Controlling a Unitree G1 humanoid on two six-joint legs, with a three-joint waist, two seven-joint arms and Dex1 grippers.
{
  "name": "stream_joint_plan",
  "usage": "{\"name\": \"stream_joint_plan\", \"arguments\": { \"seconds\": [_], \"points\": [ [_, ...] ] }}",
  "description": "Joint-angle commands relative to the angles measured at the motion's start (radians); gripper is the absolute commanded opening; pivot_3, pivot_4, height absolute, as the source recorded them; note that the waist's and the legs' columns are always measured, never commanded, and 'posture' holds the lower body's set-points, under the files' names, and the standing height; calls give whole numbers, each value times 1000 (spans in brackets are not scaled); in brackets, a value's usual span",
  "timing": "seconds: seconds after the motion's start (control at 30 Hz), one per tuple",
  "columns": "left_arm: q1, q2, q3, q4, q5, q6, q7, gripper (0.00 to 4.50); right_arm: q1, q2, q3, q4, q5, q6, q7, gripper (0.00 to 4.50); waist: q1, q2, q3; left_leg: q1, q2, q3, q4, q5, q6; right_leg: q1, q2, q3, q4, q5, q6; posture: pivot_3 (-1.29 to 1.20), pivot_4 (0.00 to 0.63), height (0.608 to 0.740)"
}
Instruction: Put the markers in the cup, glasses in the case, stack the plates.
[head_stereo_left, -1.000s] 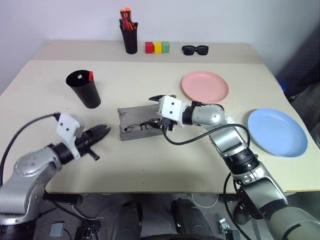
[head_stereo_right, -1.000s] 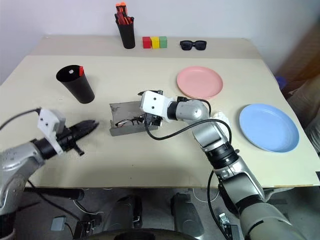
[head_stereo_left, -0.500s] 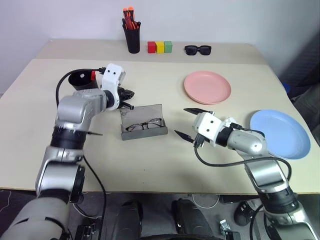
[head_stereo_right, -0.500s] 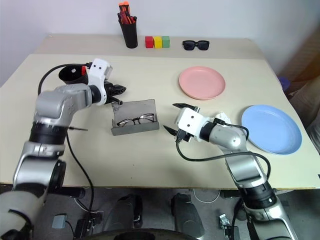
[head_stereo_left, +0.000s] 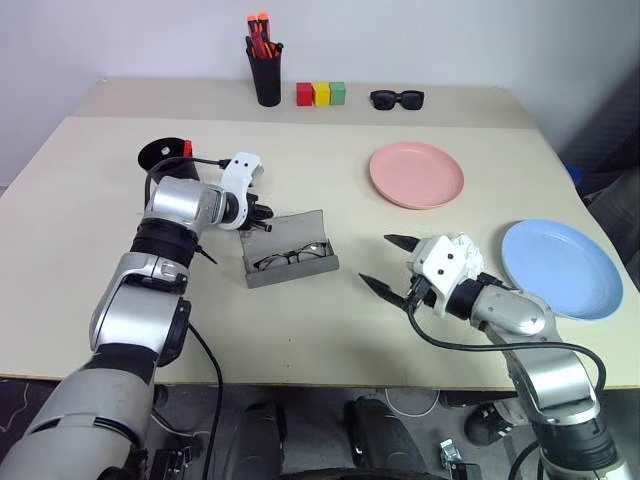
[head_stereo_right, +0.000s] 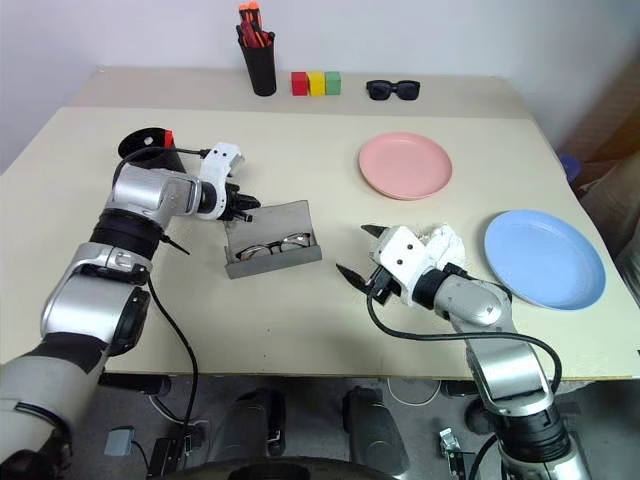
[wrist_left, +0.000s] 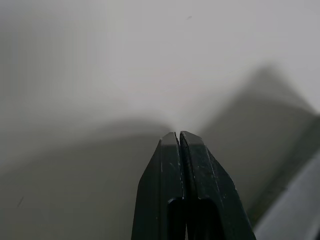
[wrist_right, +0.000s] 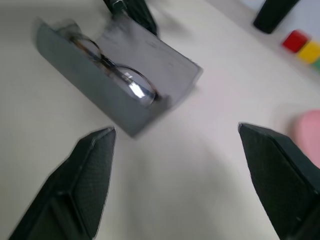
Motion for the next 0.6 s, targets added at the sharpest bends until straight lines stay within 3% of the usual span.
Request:
{"name": "stream_joint_plan", "arguments": {
  "seconds": [0.03, 0.43, 0.6],
  "points": [
    [34, 28, 8, -106, -2, -4, -48, 27, 1, -3, -37, -30, 49, 14, -8, 3965, -1, 0, 0, 0, 0, 0, 0, 0, 0, 0, 0, 0, 0, 0, 0, 0, 150, 725],
    [333, 180, 9, -669, -91, 40, -191, 27, -8, 10, -14, 18, 61, 0, -37, 3965, -3, 0, 0, 0, 0, 0, 0, 0, 0, 0, 0, 0, 1, 0, 0, 0, 150, 725],
    [488, 248, 11, -871, -118, -30, -237, 27, -32, 16, -24, 43, 71, 13, -55, 3965, 0, 0, 0, 1, 1, 0, 0, 0, 0, 0, 0, 0, 1, 0, 0, 0, 150, 725]
  ]
}}
